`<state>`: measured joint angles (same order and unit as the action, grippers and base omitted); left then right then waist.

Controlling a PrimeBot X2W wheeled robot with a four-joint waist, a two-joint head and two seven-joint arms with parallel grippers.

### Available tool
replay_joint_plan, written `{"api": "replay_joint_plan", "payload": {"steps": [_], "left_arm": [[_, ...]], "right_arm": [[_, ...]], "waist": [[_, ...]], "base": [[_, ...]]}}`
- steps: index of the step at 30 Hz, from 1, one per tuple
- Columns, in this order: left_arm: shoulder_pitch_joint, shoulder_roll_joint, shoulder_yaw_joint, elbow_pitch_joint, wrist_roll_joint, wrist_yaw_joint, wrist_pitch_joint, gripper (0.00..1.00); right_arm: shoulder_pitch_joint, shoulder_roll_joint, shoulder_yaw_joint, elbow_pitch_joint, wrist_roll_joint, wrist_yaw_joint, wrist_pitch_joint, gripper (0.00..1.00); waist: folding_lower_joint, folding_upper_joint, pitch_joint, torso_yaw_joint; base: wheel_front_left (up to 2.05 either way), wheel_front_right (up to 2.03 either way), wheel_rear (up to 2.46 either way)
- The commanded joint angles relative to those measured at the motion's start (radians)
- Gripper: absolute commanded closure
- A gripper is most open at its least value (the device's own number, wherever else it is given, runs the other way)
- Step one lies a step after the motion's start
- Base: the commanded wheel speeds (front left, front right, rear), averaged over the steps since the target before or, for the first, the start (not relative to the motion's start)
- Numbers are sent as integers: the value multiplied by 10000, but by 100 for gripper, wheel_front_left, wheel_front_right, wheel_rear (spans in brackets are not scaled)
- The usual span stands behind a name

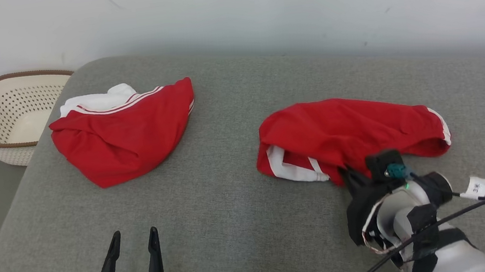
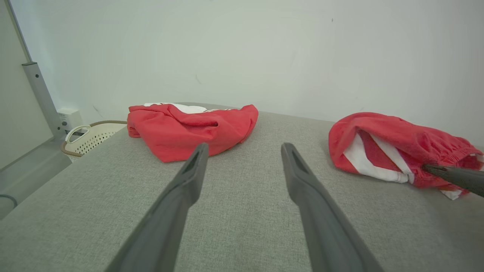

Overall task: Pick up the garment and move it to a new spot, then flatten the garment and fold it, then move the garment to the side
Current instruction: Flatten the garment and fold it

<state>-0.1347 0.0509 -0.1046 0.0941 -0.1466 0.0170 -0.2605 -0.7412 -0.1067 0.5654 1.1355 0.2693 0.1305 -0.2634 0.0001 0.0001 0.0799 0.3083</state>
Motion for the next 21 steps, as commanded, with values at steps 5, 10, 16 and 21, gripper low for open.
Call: {"api": "replay_joint_plan", "payload": {"steps": [5, 10, 16, 21], "left_arm": [[63, -2, 37, 61, -144, 41, -24, 0], [146, -1, -17, 68, -182, 101, -24, 0], [308, -3, -5, 97, -176, 116, -24, 0], [457, -2, 33, 72, -261, 193, -24, 0]], "right_arm": [[94, -233, -103, -1216, -98, 4, -37, 100], [240, -595, -15, -2268, -28, 4, -39, 100], [617, -1024, 327, -3000, 286, 4, -38, 100], [916, -1952, 704, -3945, 590, 3, 287, 100]], "waist": [[-1, -1, -136, -459], [-1, -1, -282, -857], [-1, -1, -437, -1209], [-1, -1, -554, -1594]], "base": [[0, 0, 0], [0, 0, 0], [0, 0, 0], [0, 0, 0]]}}
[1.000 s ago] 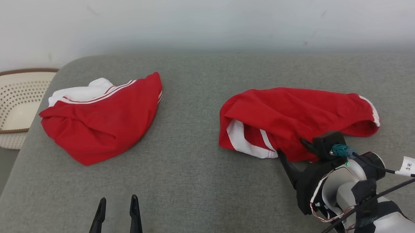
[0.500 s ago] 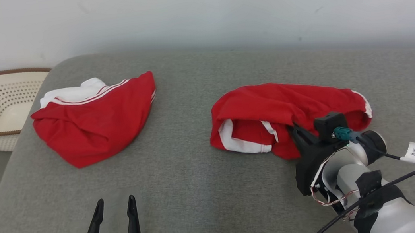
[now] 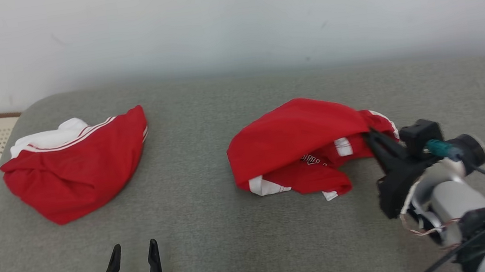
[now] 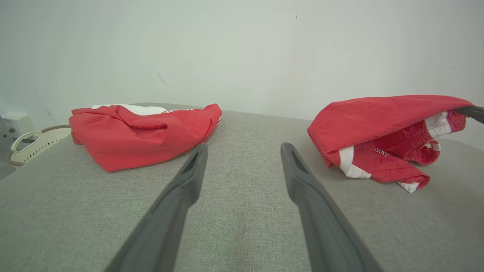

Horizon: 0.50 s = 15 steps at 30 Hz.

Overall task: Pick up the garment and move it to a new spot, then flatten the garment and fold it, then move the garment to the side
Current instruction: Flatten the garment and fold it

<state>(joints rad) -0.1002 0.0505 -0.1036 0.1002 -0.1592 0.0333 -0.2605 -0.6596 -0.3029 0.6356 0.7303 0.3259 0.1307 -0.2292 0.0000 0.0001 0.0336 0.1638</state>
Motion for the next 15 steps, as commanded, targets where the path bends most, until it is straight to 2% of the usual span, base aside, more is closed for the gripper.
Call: {"api": "replay_joint_plan", "payload": {"steps": [1, 10, 15], "left_arm": [[170, 1, 30, 4, -152, 30, -24, 0], [249, 2, -61, -26, -149, 104, -25, 0], [242, 1, -44, -30, -116, 63, -25, 0]], "right_arm": [[193, -200, 30, -160, 61, 2, 66, 100], [2090, -1811, -388, -3440, 576, 2, 1876, 100], [3737, -2198, -1273, -5164, 539, 2, 2922, 100]], "waist": [[0, -1, -113, -236], [0, -1, -166, -792], [0, -1, -150, -927]], "base": [[0, 0, 0], [0, 0, 0], [0, 0, 0]]}}
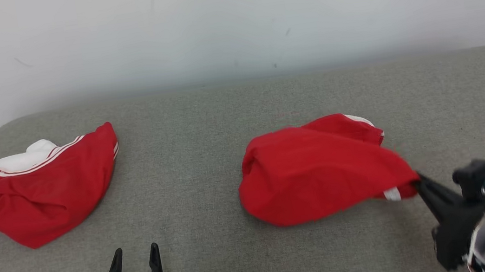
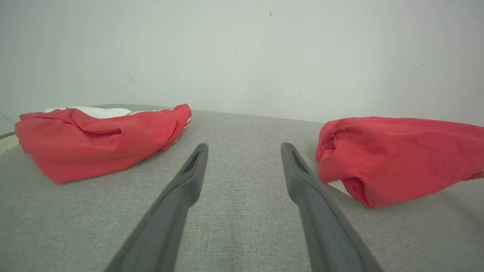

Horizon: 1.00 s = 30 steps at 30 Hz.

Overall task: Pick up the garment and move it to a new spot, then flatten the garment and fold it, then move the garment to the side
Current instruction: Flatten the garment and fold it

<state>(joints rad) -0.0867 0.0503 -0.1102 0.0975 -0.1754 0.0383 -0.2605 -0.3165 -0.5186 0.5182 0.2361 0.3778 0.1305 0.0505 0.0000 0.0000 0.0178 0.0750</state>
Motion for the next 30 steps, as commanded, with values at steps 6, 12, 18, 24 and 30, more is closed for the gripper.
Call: {"api": "replay_joint_plan", "payload": {"steps": [6, 12, 18, 24, 30], "left_arm": [[1, 6, -36, 40, 5, -39, -25, 0], [-73, 4, -12, 122, 35, -82, -25, 0], [40, 2, 104, 98, 124, -95, -25, 0], [54, 4, 119, 56, 121, -82, -25, 0], [21, 4, 141, 18, 170, -157, -25, 0]], "right_arm": [[1902, 214, -487, -1020, 184, 3, 841, 100], [2215, 513, -569, -704, 177, 4, 680, 0], [2239, 248, -409, -1191, 903, 3, 514, 0], [2259, 28, -348, -1903, 1621, 1, 126, 0], [1940, 138, -812, -1691, 1539, 1, -451, 0]], "waist": [[0, 0, 85, -99], [0, 0, 90, -146], [0, 0, 38, -300], [0, 0, 42, -438], [0, 0, 66, -458]], "base": [[0, 0, 0], [0, 0, 0], [0, 0, 0], [0, 0, 0], [0, 0, 0]]}}
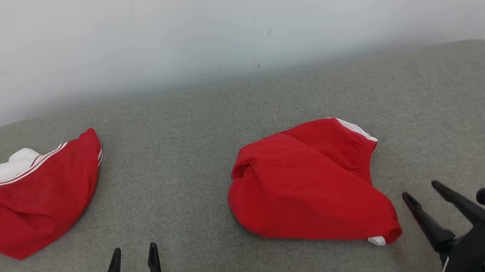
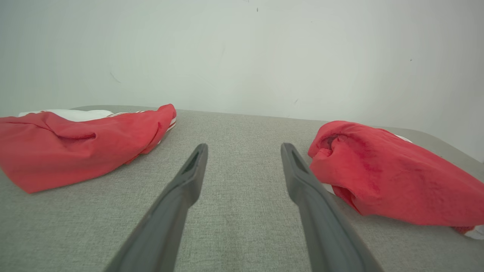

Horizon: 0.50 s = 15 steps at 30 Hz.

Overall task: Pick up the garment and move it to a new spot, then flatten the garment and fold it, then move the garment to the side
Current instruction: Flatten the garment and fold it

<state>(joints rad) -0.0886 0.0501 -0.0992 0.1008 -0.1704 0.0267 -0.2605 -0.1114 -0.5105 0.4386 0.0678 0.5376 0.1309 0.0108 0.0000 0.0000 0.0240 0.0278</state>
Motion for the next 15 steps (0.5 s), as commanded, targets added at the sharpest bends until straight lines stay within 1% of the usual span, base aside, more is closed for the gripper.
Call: {"api": "replay_joint_plan", "payload": {"steps": [1, 6, 9, 13, 15], "left_arm": [[21, 7, 40, -14, 123, -58, -25, 0], [-60, 5, 58, -5, 164, -70, -25, 0], [-125, 4, 67, 7, 216, -111, -25, 0], [-201, 5, 49, 32, 226, -120, -25, 0], [-260, 5, 10, 16, 209, -112, -25, 0]], "right_arm": [[-212, 160, -122, 147, -126, -3, -136, 0], [-984, 608, -356, 1248, -705, -3, -310, 0], [-1636, 812, -387, 2130, -1016, -4, -407, 0], [-2541, 1191, -385, 3436, -1177, -3, -669, 0], [-2932, 1335, -263, 4121, -1080, -3, -742, 0]], "waist": [[0, 0, 11, 33], [0, 0, 80, 152], [0, 0, 171, 256], [0, 0, 326, 440], [0, 0, 407, 554]], "base": [[0, 0, 0], [0, 0, 0], [0, 0, 0], [0, 0, 0], [0, 0, 0]]}}
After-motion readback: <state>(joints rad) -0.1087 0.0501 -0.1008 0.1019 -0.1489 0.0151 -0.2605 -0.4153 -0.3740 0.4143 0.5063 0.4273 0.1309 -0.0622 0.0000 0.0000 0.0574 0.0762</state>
